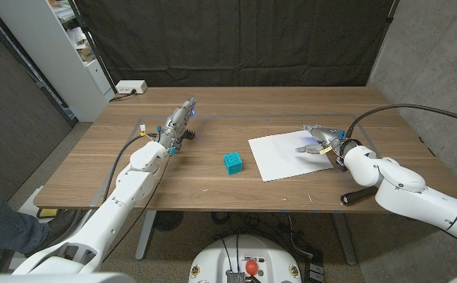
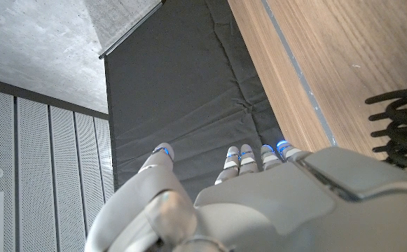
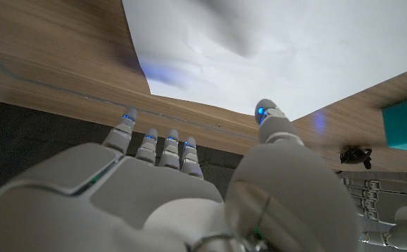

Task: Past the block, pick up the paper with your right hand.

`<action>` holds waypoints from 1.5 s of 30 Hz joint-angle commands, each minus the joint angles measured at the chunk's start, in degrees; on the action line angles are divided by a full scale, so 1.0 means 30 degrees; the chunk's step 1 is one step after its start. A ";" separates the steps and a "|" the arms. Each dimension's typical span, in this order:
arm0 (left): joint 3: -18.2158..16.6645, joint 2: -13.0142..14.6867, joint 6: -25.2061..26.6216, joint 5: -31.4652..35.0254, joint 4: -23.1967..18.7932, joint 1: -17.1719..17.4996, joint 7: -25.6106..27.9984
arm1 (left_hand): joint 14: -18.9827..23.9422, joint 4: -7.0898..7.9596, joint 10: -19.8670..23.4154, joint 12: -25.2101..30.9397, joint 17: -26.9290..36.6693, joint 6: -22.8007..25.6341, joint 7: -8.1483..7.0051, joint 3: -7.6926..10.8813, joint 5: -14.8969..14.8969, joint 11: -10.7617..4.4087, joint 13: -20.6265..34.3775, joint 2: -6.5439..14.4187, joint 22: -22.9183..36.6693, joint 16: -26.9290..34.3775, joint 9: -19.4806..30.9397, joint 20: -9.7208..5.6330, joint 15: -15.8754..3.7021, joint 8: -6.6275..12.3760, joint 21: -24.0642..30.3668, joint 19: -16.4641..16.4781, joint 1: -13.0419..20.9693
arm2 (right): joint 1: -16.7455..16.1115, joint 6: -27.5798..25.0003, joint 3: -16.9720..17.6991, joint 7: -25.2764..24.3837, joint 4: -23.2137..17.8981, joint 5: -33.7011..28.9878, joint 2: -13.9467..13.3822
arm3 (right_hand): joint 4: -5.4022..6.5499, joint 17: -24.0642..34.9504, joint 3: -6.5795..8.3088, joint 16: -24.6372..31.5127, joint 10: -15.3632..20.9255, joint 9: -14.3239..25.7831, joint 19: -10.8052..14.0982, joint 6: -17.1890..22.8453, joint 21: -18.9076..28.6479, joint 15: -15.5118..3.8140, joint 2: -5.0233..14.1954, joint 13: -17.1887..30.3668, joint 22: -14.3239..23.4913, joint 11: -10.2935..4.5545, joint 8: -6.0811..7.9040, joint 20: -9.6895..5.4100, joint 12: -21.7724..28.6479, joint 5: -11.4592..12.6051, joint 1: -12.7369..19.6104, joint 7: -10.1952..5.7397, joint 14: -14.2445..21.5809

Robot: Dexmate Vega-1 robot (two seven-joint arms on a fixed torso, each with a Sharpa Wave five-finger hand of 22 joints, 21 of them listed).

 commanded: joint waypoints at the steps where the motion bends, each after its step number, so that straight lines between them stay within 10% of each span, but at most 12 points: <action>1: -0.0002 -0.0017 0.0005 0.0039 -0.0029 0.0023 0.0064 | -0.0069 -0.0116 -0.0087 0.0186 0.0021 0.0134 0.0017 0.0101 -0.0029 -0.0064 -0.0023 0.0243 0.0070 0.0099 0.0049 0.0080 -0.0002 0.0085 0.0120 -0.1558 -0.0013 | 0.0135 -0.0228 -0.0324 0.0083 0.0054 0.0083 -0.0185 | 0.0030 -0.0026 -0.0094 -0.0118 0.0357 0.0019 -0.0904 0.0318 0.0072 0.0152 -0.0009 0.0062 0.0012 -0.0100 0.0146 0.0048 0.0089 0.0156 -0.0064 -0.0089 -0.0905; 45: 0.0098 0.0025 0.0260 0.0039 -0.0483 0.0318 0.0187 | -0.0097 -0.0235 -0.0080 0.0197 0.0027 0.0167 0.0012 0.0067 -0.0040 -0.0098 -0.0020 0.0336 0.0079 0.0103 0.0051 0.0299 0.0020 0.0066 0.0141 -0.1686 -0.0098 | 0.1347 -0.2358 -0.1951 0.2215 0.0218 -0.0494 -0.0152 | -0.0039 -0.0114 -0.0177 0.0307 -0.0157 -0.0026 -0.1194 0.0654 0.0413 0.0297 -0.0008 -0.0026 0.0054 0.0108 0.0062 0.0033 -0.0158 0.0257 -0.0061 0.0304 -0.0887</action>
